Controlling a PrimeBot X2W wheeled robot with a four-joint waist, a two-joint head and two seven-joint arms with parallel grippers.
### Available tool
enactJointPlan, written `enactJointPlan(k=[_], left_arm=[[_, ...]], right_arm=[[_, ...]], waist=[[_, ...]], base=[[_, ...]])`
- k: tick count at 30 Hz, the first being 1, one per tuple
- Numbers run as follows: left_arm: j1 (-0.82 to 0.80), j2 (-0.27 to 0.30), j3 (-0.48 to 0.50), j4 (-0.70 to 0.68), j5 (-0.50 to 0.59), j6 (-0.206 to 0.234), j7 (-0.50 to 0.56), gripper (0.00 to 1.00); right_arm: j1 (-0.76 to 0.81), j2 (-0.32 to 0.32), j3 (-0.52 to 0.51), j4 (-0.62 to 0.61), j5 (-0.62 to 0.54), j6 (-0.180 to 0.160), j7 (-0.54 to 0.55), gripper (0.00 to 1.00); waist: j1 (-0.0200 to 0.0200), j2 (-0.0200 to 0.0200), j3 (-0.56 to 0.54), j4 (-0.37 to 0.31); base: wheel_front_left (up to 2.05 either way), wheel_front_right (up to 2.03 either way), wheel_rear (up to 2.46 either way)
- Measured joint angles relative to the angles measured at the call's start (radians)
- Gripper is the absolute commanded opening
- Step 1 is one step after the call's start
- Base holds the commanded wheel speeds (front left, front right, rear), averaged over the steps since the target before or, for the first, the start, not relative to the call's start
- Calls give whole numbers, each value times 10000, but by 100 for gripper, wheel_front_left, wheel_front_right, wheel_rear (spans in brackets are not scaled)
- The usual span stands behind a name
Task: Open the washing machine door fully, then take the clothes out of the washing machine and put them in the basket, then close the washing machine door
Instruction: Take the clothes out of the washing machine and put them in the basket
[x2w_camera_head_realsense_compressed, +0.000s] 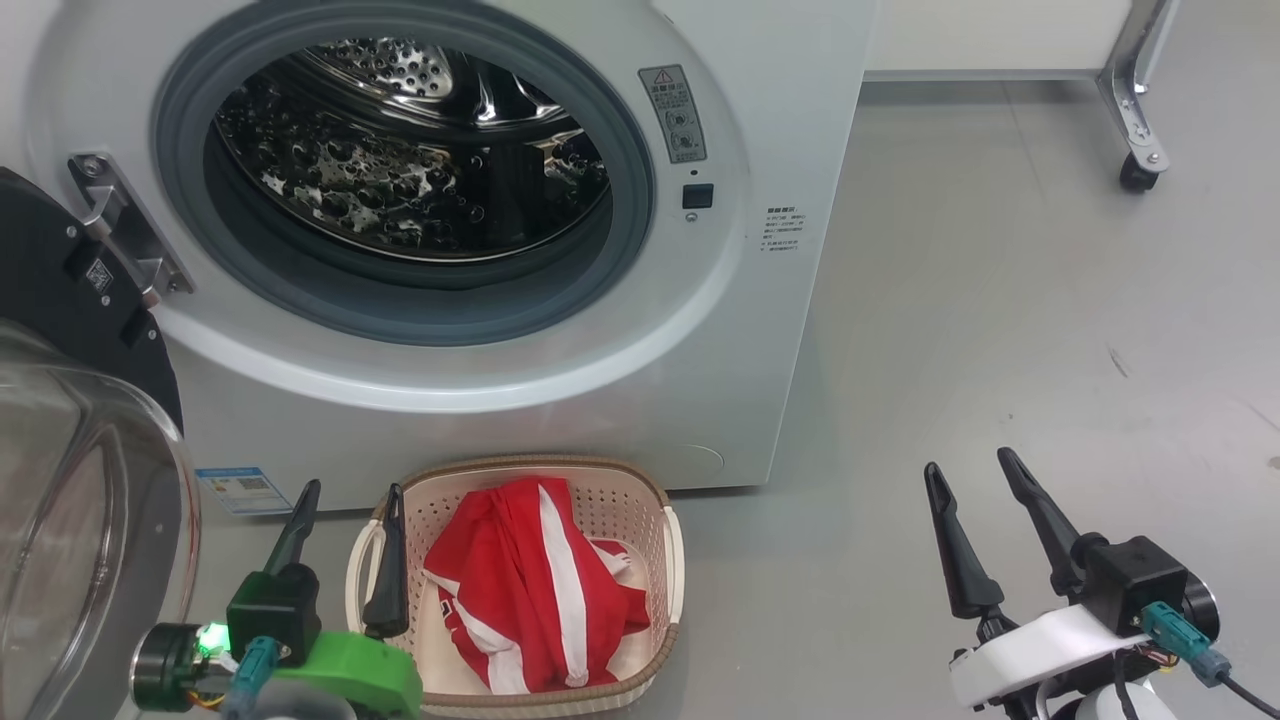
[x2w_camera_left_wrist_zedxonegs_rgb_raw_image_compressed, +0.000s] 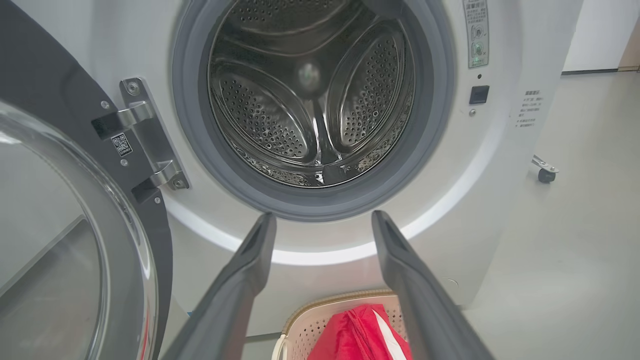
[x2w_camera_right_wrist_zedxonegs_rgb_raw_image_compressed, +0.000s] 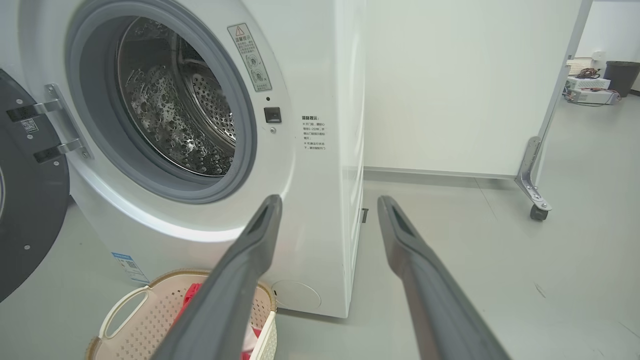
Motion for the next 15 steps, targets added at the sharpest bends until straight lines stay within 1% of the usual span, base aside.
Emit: enactJointPlan(k=[2,15], left_arm=[[155,35,-50,-242,36,6,2,100],[863,249,-96,-1285,157,61,316,100]], right_arm=[[74,12,15,-73,0,-58,4,100],[281,12,63,-355,0,-82,102,100]], waist=[[0,0,-84,-23],[0,0,-277,-138]], base=[[0,0,0],[-1,5,-4]])
